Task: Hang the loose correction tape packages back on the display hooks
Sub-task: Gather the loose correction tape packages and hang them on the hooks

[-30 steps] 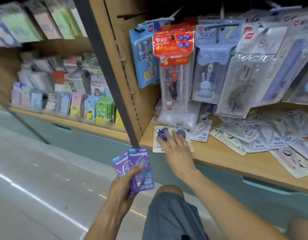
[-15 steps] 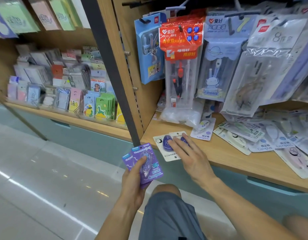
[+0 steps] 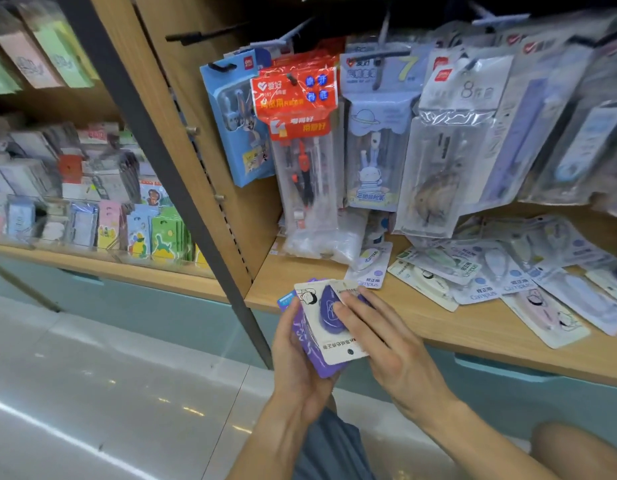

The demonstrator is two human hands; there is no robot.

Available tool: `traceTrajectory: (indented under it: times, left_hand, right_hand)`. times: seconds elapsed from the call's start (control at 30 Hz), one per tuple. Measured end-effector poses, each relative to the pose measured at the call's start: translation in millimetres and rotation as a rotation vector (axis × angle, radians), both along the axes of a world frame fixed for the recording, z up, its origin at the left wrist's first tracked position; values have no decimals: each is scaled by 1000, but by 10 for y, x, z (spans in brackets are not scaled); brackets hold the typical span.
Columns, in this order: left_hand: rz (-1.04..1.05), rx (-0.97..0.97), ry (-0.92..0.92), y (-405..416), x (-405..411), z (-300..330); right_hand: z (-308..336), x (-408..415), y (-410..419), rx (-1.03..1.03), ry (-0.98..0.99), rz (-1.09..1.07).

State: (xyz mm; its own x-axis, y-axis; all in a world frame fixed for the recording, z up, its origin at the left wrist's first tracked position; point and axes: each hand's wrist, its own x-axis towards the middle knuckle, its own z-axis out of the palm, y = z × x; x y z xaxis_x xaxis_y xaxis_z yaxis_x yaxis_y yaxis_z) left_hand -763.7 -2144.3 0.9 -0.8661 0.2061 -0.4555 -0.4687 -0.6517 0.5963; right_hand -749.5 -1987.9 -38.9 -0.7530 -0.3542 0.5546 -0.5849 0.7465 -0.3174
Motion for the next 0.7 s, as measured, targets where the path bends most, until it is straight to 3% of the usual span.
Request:
traceTrajectory:
  times: [0.1,0.2,0.37,0.47,0.7]
  left_hand:
    - [-81,-75,25,218,-14,46]
    - [-117,-151,30,430,-36,1]
    - [-194,-47,47,830,12,146]
    - [-267,-65,38,1069,188,627]
    - [-463,-140,97,1480,703,2564]
  right_hand:
    - [75,51,157,-74,-42,-6]
    - [216,173,298,-324,-221,-23]
    - [628,436,551,-560,-407,25]
    - [1035,591,730,-798,-462,-68]
    - [2796,1280,1135,-1012,-429,-369]
